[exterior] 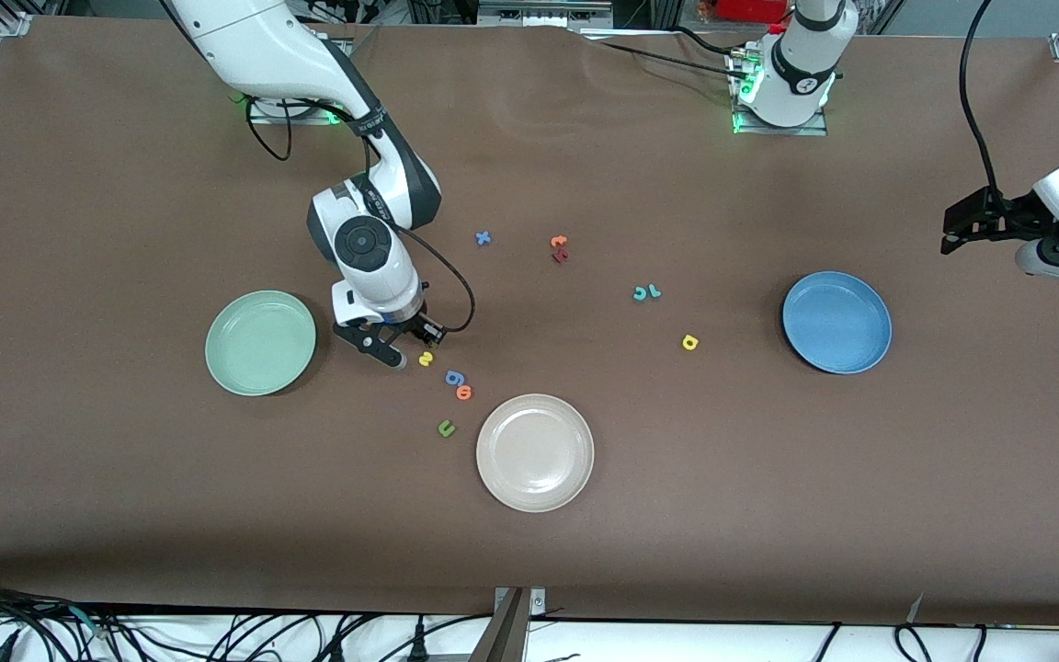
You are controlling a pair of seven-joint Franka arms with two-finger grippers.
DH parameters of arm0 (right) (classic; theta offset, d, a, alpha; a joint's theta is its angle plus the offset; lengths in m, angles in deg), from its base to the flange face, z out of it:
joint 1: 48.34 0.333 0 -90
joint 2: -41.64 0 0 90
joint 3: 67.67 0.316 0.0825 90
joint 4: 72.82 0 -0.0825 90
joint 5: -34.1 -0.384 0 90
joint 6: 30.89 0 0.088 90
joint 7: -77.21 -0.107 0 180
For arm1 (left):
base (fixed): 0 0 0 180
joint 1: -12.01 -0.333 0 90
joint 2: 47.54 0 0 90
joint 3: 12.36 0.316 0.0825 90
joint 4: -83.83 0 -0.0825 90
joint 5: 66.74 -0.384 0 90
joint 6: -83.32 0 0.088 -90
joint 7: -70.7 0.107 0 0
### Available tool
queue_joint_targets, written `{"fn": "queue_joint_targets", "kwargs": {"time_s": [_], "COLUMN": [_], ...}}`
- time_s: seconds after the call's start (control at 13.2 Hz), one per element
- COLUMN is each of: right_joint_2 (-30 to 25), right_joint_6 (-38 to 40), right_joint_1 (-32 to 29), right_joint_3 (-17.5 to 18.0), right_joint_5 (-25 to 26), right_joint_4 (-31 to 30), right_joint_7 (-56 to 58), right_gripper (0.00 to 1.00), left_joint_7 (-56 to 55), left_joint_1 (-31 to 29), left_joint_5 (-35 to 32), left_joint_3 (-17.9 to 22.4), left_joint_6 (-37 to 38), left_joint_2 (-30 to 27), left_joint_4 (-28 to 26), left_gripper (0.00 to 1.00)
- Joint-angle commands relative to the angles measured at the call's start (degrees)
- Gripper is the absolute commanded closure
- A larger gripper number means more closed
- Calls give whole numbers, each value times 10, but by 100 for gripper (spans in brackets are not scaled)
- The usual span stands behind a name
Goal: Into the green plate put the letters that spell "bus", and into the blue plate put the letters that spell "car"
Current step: 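Reach the right gripper to the yellow letter beside the green plate, then grasp the yellow letter with the right gripper while the left gripper reaches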
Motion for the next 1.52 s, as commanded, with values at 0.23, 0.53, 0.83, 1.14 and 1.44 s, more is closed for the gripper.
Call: {"fn": "queue_joint_targets", "kwargs": {"time_s": [0.23,0.53,0.83,1.14,1.44], "right_joint_2": [39,59,63,31,-27], "right_joint_6": [-33,-48,-47,2,125], "right_joint_1": [-5,-3,-1,0,-3], "right_joint_3": [-5,-5,-7,-23,-77], "right_joint_5": [3,4,10,20,20], "right_joint_4": [41,53,54,55,42], "right_joint_7": [-19,-19,-15,9,179], "right_gripper": [47,52,81,91,90], "left_joint_7": [9,-2,-45,-153,-171], "left_joint_1": [1,7,8,76,98], "left_joint_5": [1,8,35,45,46], "left_joint_3": [-5,-5,-6,-7,-33], "left_joint_6": [7,-2,-62,-96,-173], "left_joint_2": [64,80,80,124,167], "left_joint_4": [-15,-36,-108,-112,-116], "left_gripper": [0,1,1,1,3]}}
